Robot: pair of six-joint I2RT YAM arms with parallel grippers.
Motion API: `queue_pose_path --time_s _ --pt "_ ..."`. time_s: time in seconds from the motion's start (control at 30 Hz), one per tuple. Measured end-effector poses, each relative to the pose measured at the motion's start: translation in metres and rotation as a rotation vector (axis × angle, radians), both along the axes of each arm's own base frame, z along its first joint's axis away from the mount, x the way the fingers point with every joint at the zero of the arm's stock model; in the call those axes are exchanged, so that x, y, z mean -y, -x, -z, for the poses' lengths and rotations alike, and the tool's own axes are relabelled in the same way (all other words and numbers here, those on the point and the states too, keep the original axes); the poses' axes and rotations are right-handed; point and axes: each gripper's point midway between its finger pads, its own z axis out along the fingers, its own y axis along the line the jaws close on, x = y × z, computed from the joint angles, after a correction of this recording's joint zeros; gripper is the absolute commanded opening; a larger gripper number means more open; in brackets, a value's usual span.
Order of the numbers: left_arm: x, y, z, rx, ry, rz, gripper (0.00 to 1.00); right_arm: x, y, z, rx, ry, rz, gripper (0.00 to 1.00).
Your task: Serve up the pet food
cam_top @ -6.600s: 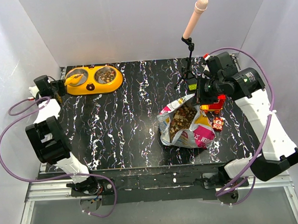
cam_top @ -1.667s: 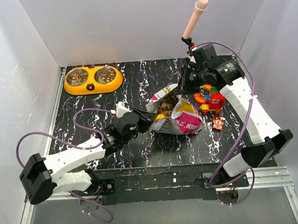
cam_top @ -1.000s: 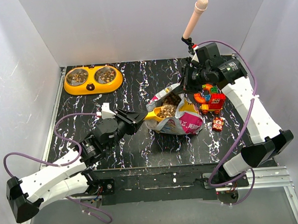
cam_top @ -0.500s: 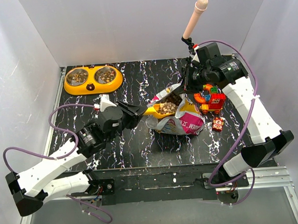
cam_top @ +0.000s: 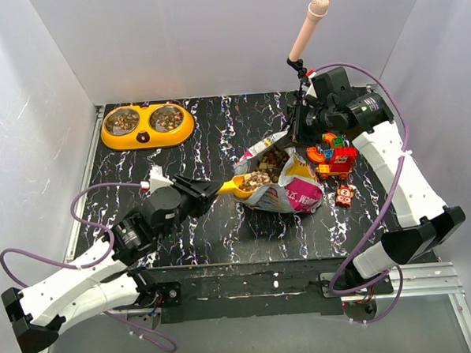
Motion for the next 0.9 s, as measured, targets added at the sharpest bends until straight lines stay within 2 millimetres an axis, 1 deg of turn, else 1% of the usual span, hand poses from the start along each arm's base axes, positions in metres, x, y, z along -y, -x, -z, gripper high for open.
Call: queue_pose_path --time_s 0.17,0.23,0.33,0.47,0.53,0.63,0.73,0.83,0.9 --pt "-0.005 0.004 0.004 0.047 0.053 0.005 0.00 0.002 -0.001 0.000 -0.004 -0.005 0.006 0.01" --pt "-0.006 0.005 0.003 0.078 0.060 0.011 0.00 0.002 -0.001 0.000 -0.007 -0.006 0.006 0.01" --pt "-0.006 0.004 -0.007 0.134 0.077 0.018 0.00 0.002 -0.001 0.000 -0.010 -0.010 0.009 0.01" --pt "-0.003 0.001 -0.029 0.215 0.125 0.017 0.00 0.002 0.000 -0.001 -0.016 -0.015 0.013 0.01" --pt "0.001 -0.003 -0.031 0.223 0.137 0.009 0.00 0.002 0.000 -0.001 -0.019 -0.017 0.016 0.01" --pt "0.013 -0.014 -0.023 0.199 0.095 0.004 0.00 0.002 0.000 0.000 -0.024 -0.019 0.020 0.01" --pt "0.027 -0.021 -0.030 0.187 0.034 0.024 0.00 0.002 0.000 0.000 -0.026 -0.019 0.022 0.01" --pt "0.023 -0.020 -0.040 0.200 0.035 0.016 0.00 0.003 0.001 0.000 -0.029 -0.019 0.024 0.01" --pt "0.017 -0.017 -0.039 0.204 0.045 0.006 0.00 0.004 0.002 -0.001 -0.031 -0.016 0.026 0.01"
